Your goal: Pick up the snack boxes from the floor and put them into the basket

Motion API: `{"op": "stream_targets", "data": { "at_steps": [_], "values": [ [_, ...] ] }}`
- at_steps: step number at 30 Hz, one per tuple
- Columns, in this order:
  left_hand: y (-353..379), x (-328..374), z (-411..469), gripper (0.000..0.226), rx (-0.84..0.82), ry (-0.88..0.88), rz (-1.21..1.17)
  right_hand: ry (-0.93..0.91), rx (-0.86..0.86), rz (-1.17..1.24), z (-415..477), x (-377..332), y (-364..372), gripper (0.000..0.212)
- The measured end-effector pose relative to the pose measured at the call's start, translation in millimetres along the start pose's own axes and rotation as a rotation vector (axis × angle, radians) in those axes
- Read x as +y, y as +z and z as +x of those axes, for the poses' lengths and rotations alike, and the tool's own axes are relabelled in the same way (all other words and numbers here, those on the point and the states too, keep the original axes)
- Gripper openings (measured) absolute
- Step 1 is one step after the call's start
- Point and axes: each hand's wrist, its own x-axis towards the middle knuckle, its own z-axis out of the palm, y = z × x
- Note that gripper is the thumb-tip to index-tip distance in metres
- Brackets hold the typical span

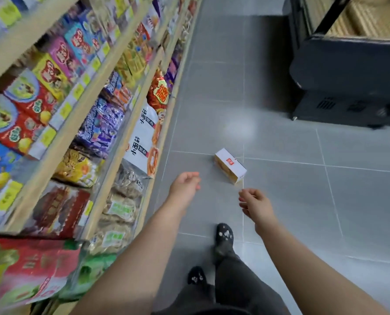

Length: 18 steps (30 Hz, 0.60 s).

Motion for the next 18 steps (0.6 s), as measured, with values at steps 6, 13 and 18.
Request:
{"op": "stream_targets", "data": {
  "at_steps": [6,13,18],
  "values": [
    [49.9,51.0,93.2,0.024,-0.086,-0.039,0.071,0.073,0.102,0.036,107.8,-47.7,-22.4,0.014],
    [110.5,116.2,205.2,0.018,-0.197,-0.029,0.120,0.064,0.125,0.004,223.5,-108.3,-31.7,0.021],
    [146.5,106.5,284.5,0.021,-0.236,-0.078,0.248,0.136,0.127,-0.074,301.2,-106.1,-36.3,0.028]
  ]
}}
